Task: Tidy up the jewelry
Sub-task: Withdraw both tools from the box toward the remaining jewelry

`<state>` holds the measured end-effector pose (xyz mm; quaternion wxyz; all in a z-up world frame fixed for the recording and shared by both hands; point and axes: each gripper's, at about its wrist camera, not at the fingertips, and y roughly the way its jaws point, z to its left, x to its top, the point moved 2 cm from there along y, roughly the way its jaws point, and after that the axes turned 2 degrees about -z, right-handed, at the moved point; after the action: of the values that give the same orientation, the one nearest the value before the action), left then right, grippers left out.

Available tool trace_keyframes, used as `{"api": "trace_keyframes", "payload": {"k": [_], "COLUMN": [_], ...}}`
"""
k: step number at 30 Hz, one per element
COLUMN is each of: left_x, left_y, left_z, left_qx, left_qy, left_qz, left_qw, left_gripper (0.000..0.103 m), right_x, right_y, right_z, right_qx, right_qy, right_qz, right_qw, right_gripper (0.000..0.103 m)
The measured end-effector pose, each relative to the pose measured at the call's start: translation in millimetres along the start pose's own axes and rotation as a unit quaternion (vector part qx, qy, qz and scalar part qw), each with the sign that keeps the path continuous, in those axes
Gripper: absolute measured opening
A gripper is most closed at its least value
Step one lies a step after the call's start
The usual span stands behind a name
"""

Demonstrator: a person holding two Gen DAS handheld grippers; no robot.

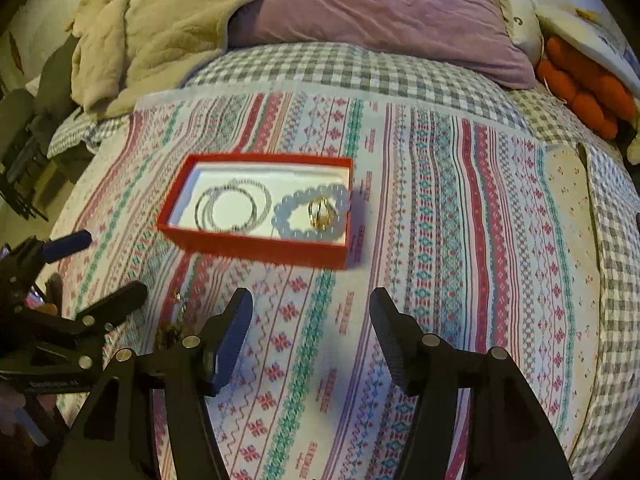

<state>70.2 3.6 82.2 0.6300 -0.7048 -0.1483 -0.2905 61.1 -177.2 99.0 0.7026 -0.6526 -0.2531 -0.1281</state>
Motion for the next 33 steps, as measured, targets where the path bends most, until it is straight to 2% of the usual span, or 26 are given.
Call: {"api": "trace_keyframes", "payload": {"k": [16, 23, 30, 33], "left_x": [-47.6, -69.0, -89.4, -96.8], "left_y": [1.4, 5.0, 3.1, 8.2], "left_z": [14.6, 19.9, 10.2, 5.7], "left_qx": [0.015, 0.018, -0.017, -0.029], "left_qy": [0.020, 0.025, 0.048, 0.057], "left_qz": [0.047, 0.062, 0.036, 0.041], "left_qw": [0.9986, 0.9976, 0.9980, 0.9971], "left_gripper": [0.102, 0.102, 0.102, 0.102], "right_x": [-49.5, -66.4, -88.1, -94.9], "right_y": [17.6, 23.0, 33.7, 38.7], "right_z": [4.0, 4.1, 8.3, 11.7], "right_qx": [-0.018, -0.025, -0.029, -0.030], "right_qy": [-0.023, -0.028, -0.038, -0.047], "right_qz": [0.057, 0.068, 0.085, 0.093], "right_qw": [0.998, 0.997, 0.995, 0.994], "right_gripper": [0.064, 0.064, 0.064, 0.064]}}
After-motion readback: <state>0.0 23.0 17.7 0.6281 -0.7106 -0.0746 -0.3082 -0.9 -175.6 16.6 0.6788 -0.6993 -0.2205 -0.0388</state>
